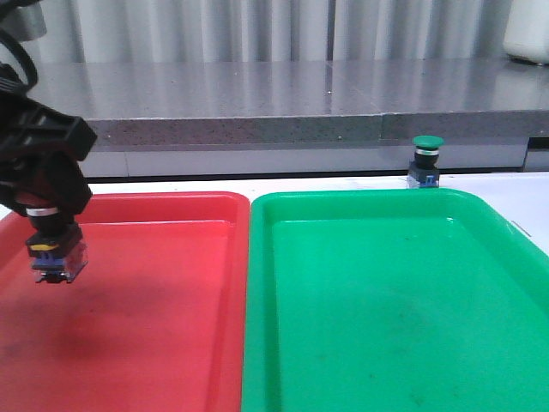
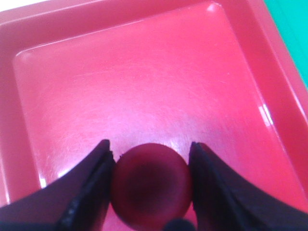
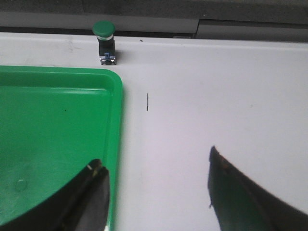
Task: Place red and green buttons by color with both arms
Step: 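Lift the red button with the left gripper and lower it into the red tray, then open the left gripper and raise it away from the red button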
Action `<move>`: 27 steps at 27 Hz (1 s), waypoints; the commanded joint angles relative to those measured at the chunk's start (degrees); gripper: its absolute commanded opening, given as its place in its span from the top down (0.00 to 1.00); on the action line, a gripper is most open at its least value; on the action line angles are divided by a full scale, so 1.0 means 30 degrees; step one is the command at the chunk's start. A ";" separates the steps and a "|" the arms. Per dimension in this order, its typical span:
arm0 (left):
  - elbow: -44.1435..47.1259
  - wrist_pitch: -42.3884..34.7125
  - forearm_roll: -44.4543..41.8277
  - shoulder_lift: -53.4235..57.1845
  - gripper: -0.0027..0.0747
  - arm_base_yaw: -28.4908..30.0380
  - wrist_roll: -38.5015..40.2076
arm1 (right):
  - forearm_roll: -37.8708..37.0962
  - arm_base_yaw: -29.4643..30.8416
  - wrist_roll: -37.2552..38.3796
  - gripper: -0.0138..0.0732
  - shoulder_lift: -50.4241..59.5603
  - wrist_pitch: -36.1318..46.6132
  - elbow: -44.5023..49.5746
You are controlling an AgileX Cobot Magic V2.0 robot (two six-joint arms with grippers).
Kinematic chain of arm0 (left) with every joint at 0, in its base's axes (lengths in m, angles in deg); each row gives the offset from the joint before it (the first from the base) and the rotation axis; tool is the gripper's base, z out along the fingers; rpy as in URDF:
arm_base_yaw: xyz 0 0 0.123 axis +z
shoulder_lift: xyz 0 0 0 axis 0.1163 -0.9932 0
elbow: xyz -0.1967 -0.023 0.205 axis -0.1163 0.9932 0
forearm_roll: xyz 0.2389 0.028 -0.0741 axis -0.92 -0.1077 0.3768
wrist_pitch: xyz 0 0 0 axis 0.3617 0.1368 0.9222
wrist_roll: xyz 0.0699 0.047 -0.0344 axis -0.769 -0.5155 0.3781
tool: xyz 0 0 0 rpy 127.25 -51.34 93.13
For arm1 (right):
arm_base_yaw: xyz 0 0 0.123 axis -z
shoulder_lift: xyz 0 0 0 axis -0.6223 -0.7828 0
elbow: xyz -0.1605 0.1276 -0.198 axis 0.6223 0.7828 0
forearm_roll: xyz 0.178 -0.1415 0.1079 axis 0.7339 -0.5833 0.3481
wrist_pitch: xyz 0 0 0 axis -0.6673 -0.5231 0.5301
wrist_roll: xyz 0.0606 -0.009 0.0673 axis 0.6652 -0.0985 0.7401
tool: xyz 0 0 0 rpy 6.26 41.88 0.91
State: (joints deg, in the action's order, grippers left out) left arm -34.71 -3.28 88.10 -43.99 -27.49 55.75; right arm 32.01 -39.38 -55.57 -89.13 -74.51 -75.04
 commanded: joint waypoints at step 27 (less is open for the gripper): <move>-0.0597 0.1762 0.0696 0.6770 0.34 -0.0186 0.0038 | -0.0223 0.0077 -0.0167 0.30 -0.0117 0.1419 -0.0540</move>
State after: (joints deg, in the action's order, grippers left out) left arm -34.91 2.47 89.54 -29.08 -27.49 55.75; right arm 32.01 -39.38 -55.57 -89.13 -74.51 -75.04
